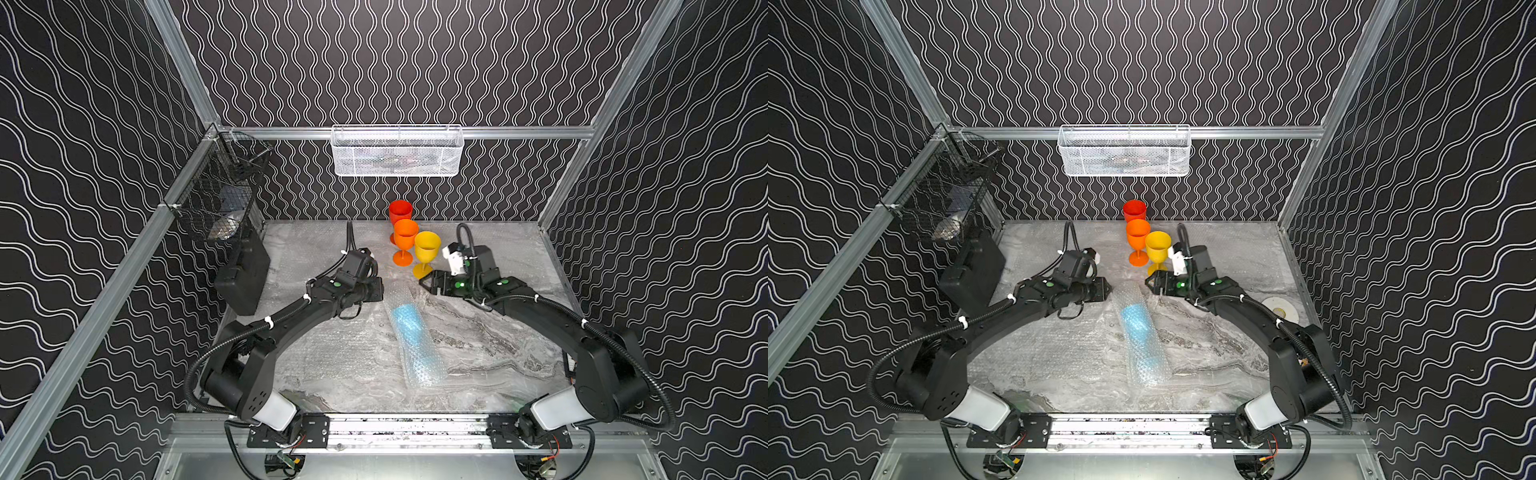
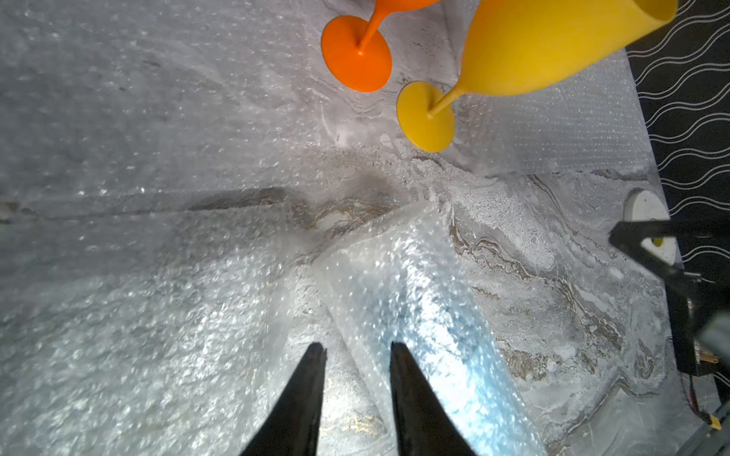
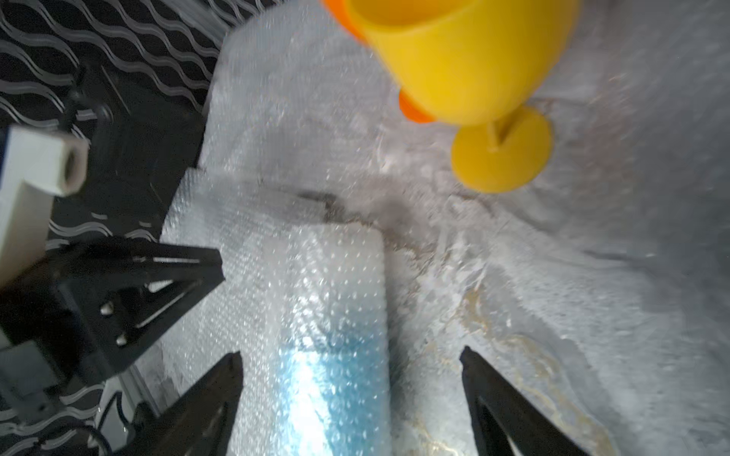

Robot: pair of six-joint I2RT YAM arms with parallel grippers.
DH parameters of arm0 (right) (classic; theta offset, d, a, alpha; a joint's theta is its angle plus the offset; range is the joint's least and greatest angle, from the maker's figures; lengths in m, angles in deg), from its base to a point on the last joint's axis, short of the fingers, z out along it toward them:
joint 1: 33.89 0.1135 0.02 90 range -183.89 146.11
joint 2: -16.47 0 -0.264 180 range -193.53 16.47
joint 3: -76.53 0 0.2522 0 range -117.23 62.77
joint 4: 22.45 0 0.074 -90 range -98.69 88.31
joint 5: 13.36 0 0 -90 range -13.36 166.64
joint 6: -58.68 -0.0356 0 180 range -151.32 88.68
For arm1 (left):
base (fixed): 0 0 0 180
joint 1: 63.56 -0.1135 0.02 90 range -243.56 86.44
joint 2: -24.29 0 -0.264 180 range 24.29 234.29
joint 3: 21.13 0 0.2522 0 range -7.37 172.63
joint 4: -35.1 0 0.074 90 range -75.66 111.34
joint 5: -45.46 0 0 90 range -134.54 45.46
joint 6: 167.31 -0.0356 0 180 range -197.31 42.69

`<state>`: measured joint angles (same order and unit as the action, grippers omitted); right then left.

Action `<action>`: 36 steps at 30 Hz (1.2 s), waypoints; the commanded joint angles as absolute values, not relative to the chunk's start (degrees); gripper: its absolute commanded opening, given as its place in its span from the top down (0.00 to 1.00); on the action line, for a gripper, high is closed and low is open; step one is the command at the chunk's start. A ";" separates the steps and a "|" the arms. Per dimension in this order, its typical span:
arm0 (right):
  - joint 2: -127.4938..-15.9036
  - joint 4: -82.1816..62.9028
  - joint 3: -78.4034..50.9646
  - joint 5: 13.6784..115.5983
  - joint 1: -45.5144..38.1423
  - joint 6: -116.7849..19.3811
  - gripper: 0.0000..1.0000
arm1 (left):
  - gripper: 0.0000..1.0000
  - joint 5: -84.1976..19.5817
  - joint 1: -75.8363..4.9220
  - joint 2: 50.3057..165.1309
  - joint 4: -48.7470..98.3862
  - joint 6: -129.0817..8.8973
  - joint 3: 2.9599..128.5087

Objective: Unpack wine glasses from bubble wrap
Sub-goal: Place the wine glass at the center of the board, then unwrap the wine glass from the bubble wrap.

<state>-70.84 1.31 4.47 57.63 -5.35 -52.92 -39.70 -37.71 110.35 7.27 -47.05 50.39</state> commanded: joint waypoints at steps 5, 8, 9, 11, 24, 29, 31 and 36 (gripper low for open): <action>-70.73 14.42 4.87 66.39 4.51 -48.03 0.15 | 0.67 -32.74 -37.71 107.13 9.13 -44.14 47.64; -70.57 17.04 4.42 66.20 5.20 -48.86 0.15 | 0.68 -29.76 -37.29 106.06 11.14 -41.97 44.37; -70.40 17.52 4.29 66.22 5.60 -49.23 0.16 | 0.69 -28.63 -37.20 106.18 11.39 -41.58 43.62; -69.89 18.08 4.07 66.40 6.67 -50.05 0.17 | 0.70 -26.59 -37.05 106.39 11.04 -41.54 42.89; -70.20 23.83 1.99 73.78 14.56 -49.78 0.32 | 0.76 -26.96 -32.11 102.60 9.36 -41.32 37.97; -71.86 24.42 0.09 76.22 16.88 -49.36 0.38 | 0.77 -26.14 -31.35 102.01 11.27 -38.76 35.69; -72.26 24.84 -0.64 77.27 17.41 -49.25 0.40 | 0.77 -26.66 -30.80 101.55 11.23 -38.64 35.32; -74.33 25.23 -1.74 78.46 17.88 -48.66 0.43 | 0.77 -26.90 -30.53 101.88 11.41 -38.31 34.61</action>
<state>-73.38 23.58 -1.08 76.63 17.55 -49.45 -26.87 -30.58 101.85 9.81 -39.53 34.98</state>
